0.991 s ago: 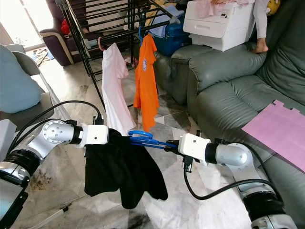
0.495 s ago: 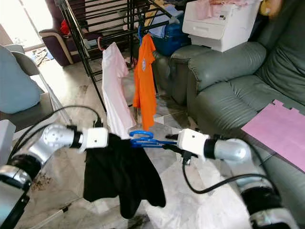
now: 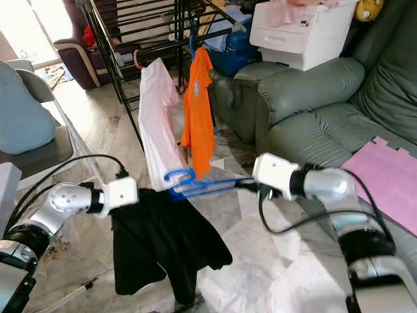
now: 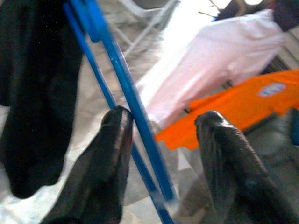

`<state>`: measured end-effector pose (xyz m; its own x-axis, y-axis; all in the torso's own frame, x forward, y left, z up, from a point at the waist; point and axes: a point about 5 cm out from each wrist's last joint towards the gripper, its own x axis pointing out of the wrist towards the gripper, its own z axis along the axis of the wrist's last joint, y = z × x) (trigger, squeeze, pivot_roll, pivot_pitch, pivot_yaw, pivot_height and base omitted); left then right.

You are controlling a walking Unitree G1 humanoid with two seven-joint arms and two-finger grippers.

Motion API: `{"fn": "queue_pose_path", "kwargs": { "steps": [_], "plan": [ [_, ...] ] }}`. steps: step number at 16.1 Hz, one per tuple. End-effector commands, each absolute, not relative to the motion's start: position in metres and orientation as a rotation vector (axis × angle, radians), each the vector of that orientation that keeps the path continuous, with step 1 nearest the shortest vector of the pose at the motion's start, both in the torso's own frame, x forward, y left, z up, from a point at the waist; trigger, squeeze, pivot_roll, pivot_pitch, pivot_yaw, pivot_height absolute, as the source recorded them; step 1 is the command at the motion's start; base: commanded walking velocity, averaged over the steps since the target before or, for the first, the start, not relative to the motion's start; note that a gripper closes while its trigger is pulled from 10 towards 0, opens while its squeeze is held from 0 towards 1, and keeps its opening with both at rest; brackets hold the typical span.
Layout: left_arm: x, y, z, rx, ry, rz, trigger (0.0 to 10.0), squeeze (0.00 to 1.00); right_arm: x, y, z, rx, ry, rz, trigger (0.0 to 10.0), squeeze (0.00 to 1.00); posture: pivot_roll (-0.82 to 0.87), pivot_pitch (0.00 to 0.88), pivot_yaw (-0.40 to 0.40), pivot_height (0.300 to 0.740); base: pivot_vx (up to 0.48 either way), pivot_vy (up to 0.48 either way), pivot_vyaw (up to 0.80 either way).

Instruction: Hang hanger

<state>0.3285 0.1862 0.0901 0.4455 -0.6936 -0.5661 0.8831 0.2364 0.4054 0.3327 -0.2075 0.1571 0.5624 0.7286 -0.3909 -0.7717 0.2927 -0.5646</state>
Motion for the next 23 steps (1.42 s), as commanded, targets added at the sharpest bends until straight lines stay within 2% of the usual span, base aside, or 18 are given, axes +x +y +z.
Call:
{"fn": "queue_pose_path", "kwargs": {
  "steps": [1,6,10,12,13,14,15,16,17,20,21,22,23],
  "plan": [
    [0.331,0.198,0.092,0.690,0.293,-1.004,0.0,0.00,0.341,-0.213,0.178,-0.788,-0.015,0.927,10.0,1.00,-0.16,0.000,0.063,0.740,0.000,0.000,0.00],
    [0.330,0.205,0.083,0.633,0.353,-0.913,0.0,0.00,0.353,-0.220,0.202,-0.807,-0.184,0.702,10.0,1.00,-0.17,0.000,0.067,0.740,0.000,0.000,0.00],
    [0.344,0.215,0.093,0.491,0.331,-0.680,0.0,0.00,0.365,-0.229,0.231,-0.755,-0.360,0.373,10.0,1.00,-0.16,0.000,0.065,0.740,0.000,0.000,0.00],
    [0.349,0.216,0.100,0.412,0.303,-0.629,0.0,0.00,0.366,-0.234,0.235,-0.719,-0.399,0.262,10.0,1.00,-0.16,0.000,0.066,0.740,0.000,0.000,0.00],
    [0.352,0.209,0.110,0.347,0.242,-0.665,0.0,0.00,0.367,-0.244,0.231,-0.641,-0.398,0.086,10.0,1.00,-0.16,0.000,0.066,0.740,0.000,0.000,0.00],
    [0.352,0.197,0.124,0.364,0.123,-0.774,0.0,0.00,0.368,-0.253,0.216,-0.520,-0.337,-0.059,10.0,1.00,-0.16,0.000,0.067,0.740,0.000,0.000,0.00],
    [0.350,0.187,0.135,0.394,0.043,-0.856,0.0,0.00,0.368,-0.255,0.199,-0.426,-0.263,-0.125,10.0,1.00,-0.16,0.000,0.067,0.740,0.000,0.000,0.00],
    [0.350,0.185,0.137,0.394,0.037,-0.870,0.0,0.00,0.368,-0.255,0.194,-0.399,-0.239,-0.134,10.0,1.00,-0.16,0.000,0.067,0.740,0.000,0.000,0.00],
    [0.347,0.176,0.146,0.422,-0.011,-0.941,0.0,0.00,0.369,-0.249,0.178,-0.298,-0.170,-0.129,10.0,1.00,-0.15,0.000,0.068,0.740,0.000,0.000,0.00],
    [0.339,0.158,0.166,0.515,-0.111,-1.085,0.0,0.00,0.373,-0.220,0.148,-0.217,-0.014,0.017,10.0,1.00,-0.13,0.000,0.071,0.740,0.000,0.000,0.00],
    [0.338,0.152,0.175,0.551,-0.149,-1.109,0.0,0.00,0.373,-0.198,0.135,-0.182,0.065,0.142,10.0,0.59,-0.13,0.000,0.070,0.740,0.000,0.000,0.00],
    [0.338,0.150,0.178,0.567,-0.163,-1.108,0.0,0.00,0.372,-0.190,0.132,-0.166,0.089,0.194,10.0,0.59,-0.13,0.000,0.070,0.740,0.000,0.000,0.00],
    [0.338,0.148,0.180,0.571,-0.172,-1.108,0.0,0.00,0.372,-0.184,0.131,-0.173,0.085,0.236,10.0,0.38,-0.13,0.000,0.070,0.740,0.000,0.000,0.00]
  ]
}}
